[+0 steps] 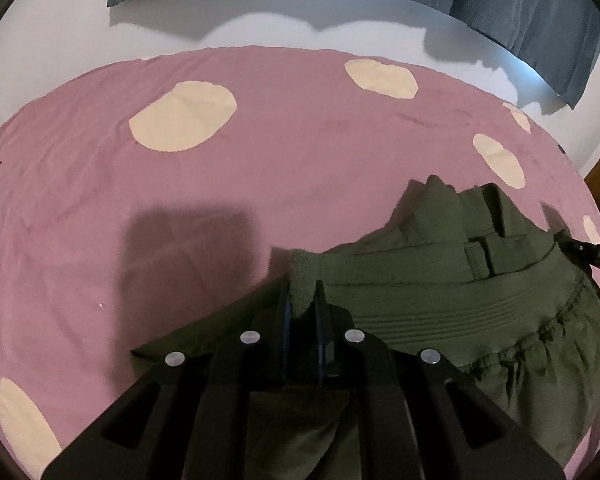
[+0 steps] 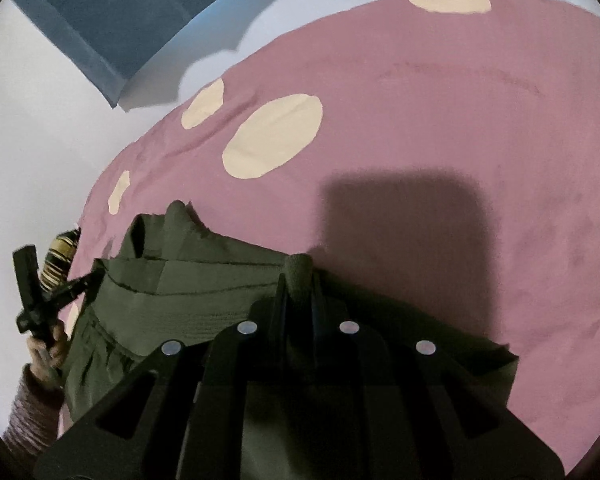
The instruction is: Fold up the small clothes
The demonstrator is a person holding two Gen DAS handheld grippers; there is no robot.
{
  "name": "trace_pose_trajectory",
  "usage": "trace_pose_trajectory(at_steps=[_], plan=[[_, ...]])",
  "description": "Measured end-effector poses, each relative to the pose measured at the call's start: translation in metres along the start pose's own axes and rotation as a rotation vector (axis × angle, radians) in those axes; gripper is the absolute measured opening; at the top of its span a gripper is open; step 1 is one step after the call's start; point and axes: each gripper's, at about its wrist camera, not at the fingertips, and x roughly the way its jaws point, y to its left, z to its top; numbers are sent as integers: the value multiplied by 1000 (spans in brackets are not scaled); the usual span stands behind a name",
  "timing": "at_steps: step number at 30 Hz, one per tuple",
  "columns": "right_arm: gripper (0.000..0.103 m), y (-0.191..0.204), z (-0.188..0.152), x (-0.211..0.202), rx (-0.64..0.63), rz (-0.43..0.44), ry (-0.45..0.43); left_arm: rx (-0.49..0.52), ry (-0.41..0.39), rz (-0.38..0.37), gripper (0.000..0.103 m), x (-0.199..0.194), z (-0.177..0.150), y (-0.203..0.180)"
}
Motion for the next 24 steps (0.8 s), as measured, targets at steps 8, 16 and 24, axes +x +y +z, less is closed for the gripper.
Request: trace_pose_trajectory(at_steps=[8, 16, 24], plan=[[9, -8, 0, 4, 46, 44, 7, 0, -17, 7, 11, 4, -3, 0], [8, -9, 1, 5, 62, 54, 7, 17, -25, 39, 12, 6, -4, -3], [13, -5, 2, 1, 76, 31, -1, 35, -15, 82, 16, 5, -3, -8]])
